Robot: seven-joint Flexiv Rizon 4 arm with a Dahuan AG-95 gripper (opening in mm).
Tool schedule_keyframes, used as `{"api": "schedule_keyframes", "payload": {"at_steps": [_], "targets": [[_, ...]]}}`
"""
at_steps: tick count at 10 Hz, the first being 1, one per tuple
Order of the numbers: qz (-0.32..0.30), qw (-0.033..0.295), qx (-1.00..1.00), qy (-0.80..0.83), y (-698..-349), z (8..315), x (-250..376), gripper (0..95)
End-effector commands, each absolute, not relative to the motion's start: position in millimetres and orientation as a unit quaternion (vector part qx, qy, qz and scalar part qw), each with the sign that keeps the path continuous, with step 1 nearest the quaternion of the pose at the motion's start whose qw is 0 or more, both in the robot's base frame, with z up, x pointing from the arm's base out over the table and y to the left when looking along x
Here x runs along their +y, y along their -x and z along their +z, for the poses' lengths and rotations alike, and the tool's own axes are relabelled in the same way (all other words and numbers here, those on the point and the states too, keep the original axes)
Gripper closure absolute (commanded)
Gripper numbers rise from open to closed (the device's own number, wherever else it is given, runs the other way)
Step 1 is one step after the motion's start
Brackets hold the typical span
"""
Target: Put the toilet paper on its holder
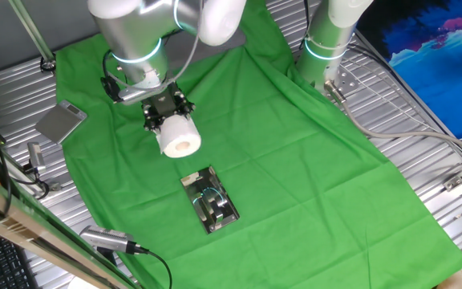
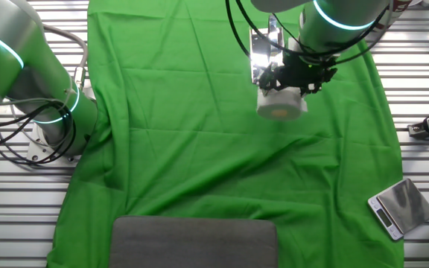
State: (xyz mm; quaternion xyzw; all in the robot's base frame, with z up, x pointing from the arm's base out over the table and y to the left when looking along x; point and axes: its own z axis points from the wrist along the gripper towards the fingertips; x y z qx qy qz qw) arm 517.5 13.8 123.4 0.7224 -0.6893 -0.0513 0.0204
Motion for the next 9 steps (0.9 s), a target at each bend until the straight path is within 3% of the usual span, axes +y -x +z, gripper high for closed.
{"api": "schedule_keyframes", "payload": {"at_steps": [1,6,9], "targets": [[-0.042,0.026,-0.681,-0.731,-516.8,114.3,2.9,95.0],[-0.070,0.004,-0.713,-0.698,-532.9,84.5,57.8,95.0],[-0.078,-0.003,-0.727,-0.682,-535.4,82.7,72.4,95.0]]}}
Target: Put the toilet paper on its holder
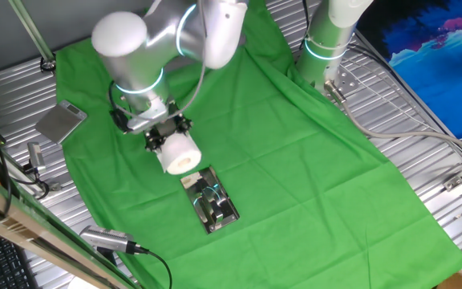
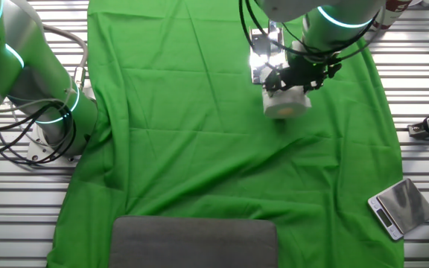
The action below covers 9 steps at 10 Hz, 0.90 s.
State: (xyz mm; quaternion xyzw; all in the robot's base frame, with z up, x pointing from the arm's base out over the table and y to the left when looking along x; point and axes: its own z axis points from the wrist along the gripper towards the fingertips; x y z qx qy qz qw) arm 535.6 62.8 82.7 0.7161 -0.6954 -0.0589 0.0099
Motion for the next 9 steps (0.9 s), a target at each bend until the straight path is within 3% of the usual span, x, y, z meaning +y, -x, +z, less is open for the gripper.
{"api": "schedule_keyframes", "payload": {"at_steps": [1,9], "targets": [[-0.080,-0.002,-0.732,-0.677,-536.4,84.5,78.4,95.0],[-0.072,0.005,-0.740,-0.669,-525.4,85.6,108.9,95.0]]}}
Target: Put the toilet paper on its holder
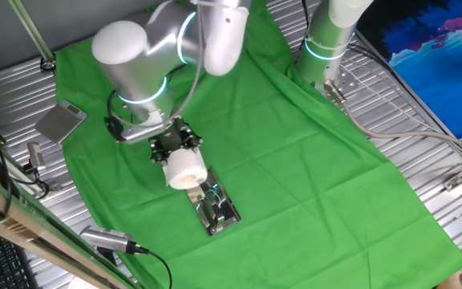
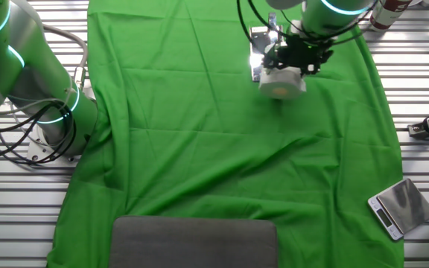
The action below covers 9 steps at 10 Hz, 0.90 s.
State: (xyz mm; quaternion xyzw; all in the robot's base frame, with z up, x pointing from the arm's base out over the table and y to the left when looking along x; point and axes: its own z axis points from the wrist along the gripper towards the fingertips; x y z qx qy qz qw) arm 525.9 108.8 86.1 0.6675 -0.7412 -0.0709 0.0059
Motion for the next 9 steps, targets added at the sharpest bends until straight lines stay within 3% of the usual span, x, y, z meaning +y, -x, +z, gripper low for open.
{"api": "schedule_keyframes", "payload": {"at_steps": [1,9], "targets": [[-0.071,0.005,-0.741,-0.668,-521.5,85.2,109.6,95.0],[-0.046,0.011,-0.751,-0.658,-512.8,88.9,141.8,95.0]]}}
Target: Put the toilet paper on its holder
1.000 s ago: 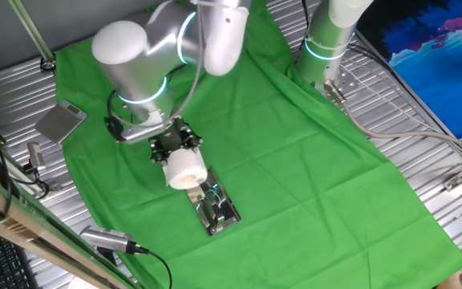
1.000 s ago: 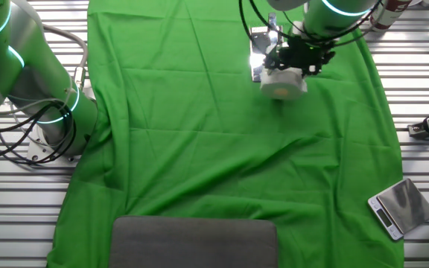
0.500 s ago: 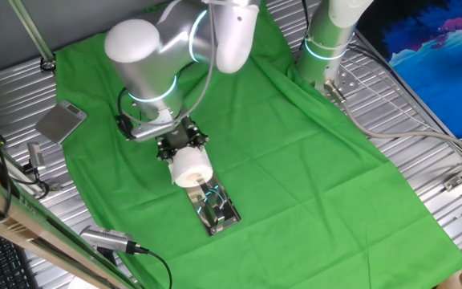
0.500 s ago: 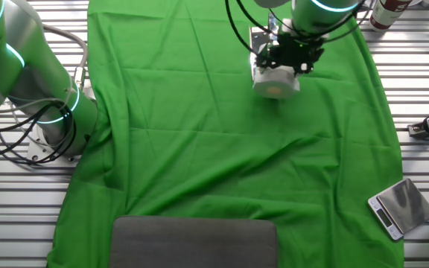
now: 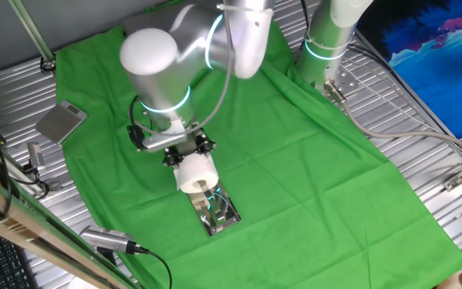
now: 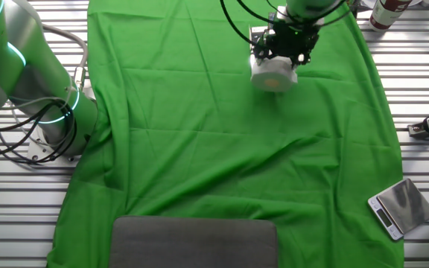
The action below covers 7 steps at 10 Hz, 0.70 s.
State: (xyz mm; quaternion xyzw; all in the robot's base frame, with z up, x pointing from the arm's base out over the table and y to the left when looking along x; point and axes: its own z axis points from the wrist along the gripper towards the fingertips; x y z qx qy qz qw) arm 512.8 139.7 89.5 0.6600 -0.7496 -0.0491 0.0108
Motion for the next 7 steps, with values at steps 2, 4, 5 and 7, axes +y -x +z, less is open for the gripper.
{"api": "schedule_keyframes", "payload": {"at_steps": [2,4,5,7], "targets": [[-0.043,0.012,-0.756,-0.653,-512.0,88.0,154.7,95.0],[-0.040,0.013,-0.760,-0.648,-511.0,89.0,165.4,95.0],[-0.039,0.013,-0.761,-0.647,-510.7,89.4,168.2,95.0],[-0.033,0.016,-0.757,-0.653,-509.8,90.9,175.0,95.0]]}}
